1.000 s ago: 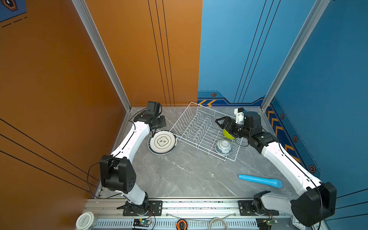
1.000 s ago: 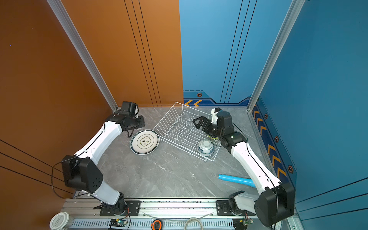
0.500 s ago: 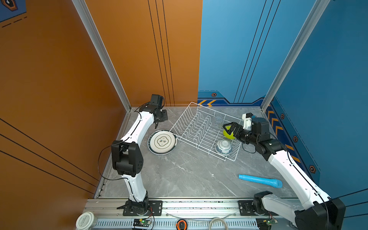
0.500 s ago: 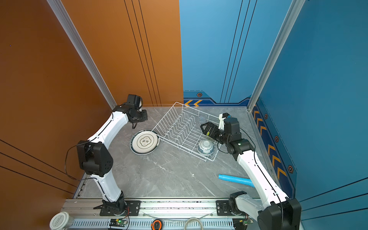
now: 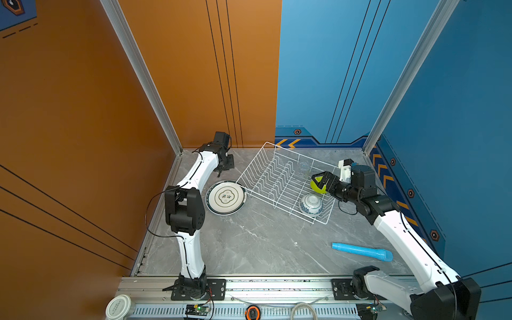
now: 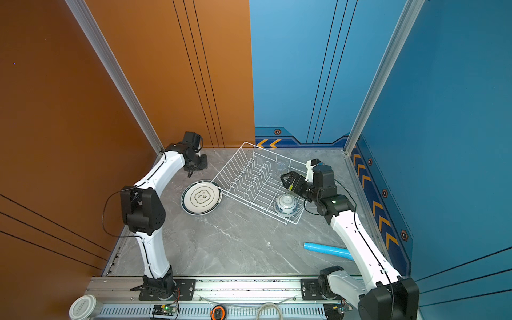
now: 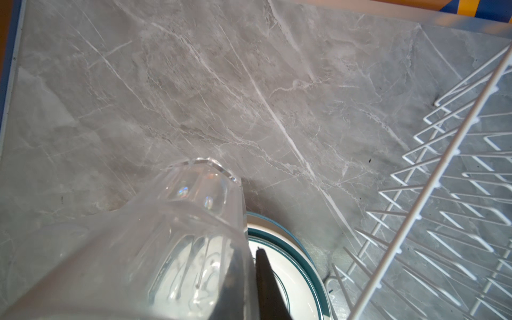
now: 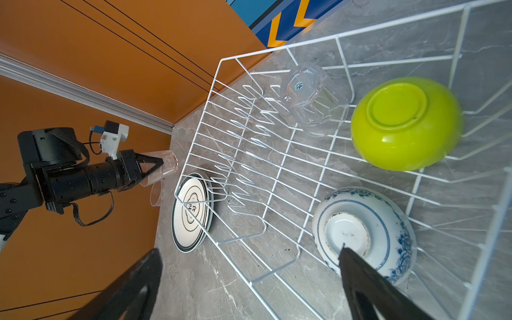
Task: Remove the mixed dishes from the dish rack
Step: 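Lower the glass beside the plate stack with the left gripper while right gripper withdraws, then open the left gripper to release the glass while right gripper moves over rack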
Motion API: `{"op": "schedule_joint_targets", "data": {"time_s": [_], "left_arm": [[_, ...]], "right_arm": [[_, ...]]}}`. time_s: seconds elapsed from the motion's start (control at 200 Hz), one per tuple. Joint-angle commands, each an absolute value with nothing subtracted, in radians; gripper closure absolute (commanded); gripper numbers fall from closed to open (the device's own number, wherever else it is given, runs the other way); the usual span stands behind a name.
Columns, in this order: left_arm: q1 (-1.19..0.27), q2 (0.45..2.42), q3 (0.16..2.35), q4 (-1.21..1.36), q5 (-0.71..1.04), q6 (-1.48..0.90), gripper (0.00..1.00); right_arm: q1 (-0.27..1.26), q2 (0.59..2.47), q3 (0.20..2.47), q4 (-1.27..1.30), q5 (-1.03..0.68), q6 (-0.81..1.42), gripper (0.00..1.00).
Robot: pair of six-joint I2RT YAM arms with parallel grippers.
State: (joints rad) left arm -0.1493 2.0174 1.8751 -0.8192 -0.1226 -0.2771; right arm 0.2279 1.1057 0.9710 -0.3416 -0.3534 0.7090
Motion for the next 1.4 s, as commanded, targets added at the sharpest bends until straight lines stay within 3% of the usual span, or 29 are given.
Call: {"op": "schedule_joint_targets", "data": {"time_s": [0.0,0.34,0.415,0.555,0.776,1.006,1.161,1.396], "left_arm": [[-0.137,2.047,1.918,-0.869,-0.175,-0.245,1.0],[-0.116,2.101,1.937,-0.872,-0.14,-0.25,1.0],[-0.111,2.113,1.944,-0.872,-0.127,-0.25,0.89],[-0.101,2.127,1.946,-0.872,-0.114,-0.25,0.87],[-0.094,2.162,1.956,-0.871,-0.063,-0.252,0.89],[-0.093,2.177,1.96,-0.877,-0.06,-0.247,0.74],[-0.091,2.173,1.965,-0.877,-0.041,-0.253,0.54],[-0.109,2.042,1.938,-0.873,0.005,-0.256,0.16]], "right_arm": [[0.22,1.098,0.961,-0.368,-0.344,0.686,0.0],[0.219,1.089,0.944,-0.403,-0.321,0.677,0.0],[0.219,1.089,0.948,-0.443,-0.295,0.663,0.0],[0.219,1.075,0.928,-0.453,-0.281,0.666,0.0],[0.218,1.096,0.931,-0.466,-0.271,0.674,0.0],[0.219,1.132,0.953,-0.479,-0.27,0.673,0.0],[0.227,1.144,0.961,-0.479,-0.26,0.681,0.0],[0.258,1.235,1.014,-0.477,-0.222,0.668,0.0]]}}
